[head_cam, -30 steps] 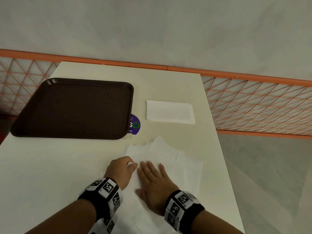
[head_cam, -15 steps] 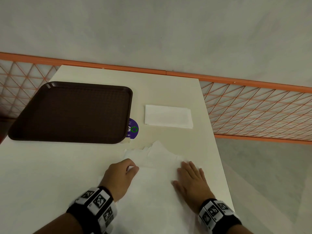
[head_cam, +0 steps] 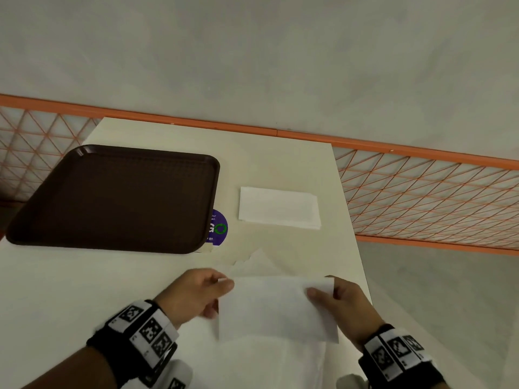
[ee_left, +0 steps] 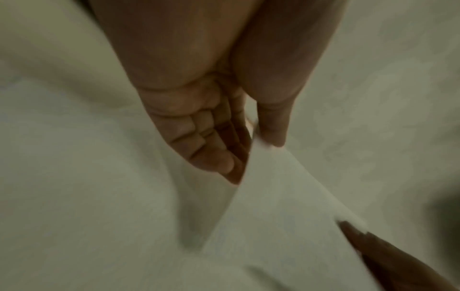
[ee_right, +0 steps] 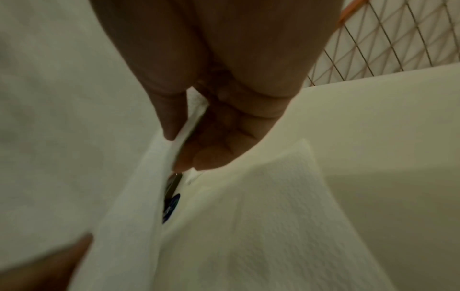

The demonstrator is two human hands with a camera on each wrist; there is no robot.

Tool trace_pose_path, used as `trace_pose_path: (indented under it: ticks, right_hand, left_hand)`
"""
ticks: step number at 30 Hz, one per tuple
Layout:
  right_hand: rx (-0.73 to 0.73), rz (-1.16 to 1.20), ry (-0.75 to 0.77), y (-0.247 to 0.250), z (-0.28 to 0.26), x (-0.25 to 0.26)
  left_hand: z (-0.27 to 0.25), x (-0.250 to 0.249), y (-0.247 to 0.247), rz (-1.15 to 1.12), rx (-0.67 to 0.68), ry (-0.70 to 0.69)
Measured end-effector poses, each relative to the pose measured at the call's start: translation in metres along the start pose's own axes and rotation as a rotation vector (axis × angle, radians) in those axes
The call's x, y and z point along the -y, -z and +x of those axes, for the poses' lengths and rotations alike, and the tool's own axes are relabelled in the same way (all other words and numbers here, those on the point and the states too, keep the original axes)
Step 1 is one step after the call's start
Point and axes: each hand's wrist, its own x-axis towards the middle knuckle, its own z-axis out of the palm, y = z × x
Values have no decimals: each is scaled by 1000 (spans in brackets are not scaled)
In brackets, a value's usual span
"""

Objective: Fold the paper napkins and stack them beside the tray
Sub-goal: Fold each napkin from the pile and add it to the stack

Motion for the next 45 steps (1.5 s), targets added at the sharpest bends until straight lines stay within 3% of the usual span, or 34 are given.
trace_pose_path:
  ticks: [3,7,15,24,32,38,41,45]
  right_hand:
    - [-62,51,-45,2,16,2]
    - [-93,-71,-51,5,48,9]
    - [-296,-411,-46,33,144,55]
    - [-338,-451,-51,45,219,57]
    - [-384,-611,-111,40,242,65]
    - [-435,-625,-131,42,220,68]
    - [-387,-687,-77,37,184,69]
    - [-255,-699,-38,12,119,51]
  left_hand:
    - [6,11,-6,-50,55,102]
    - [35,-14,-8,50,-61,-17]
    - [121,-95,2,234,-300,-170]
    - [194,-110,10,381,-438,-208]
    - [221,-110,11,600,-518,-156]
    - [209,-112,12,556,-603,-155]
    - [174,-113,8,654,-506,-266]
    - [113,-94,-13,950,-8,-289]
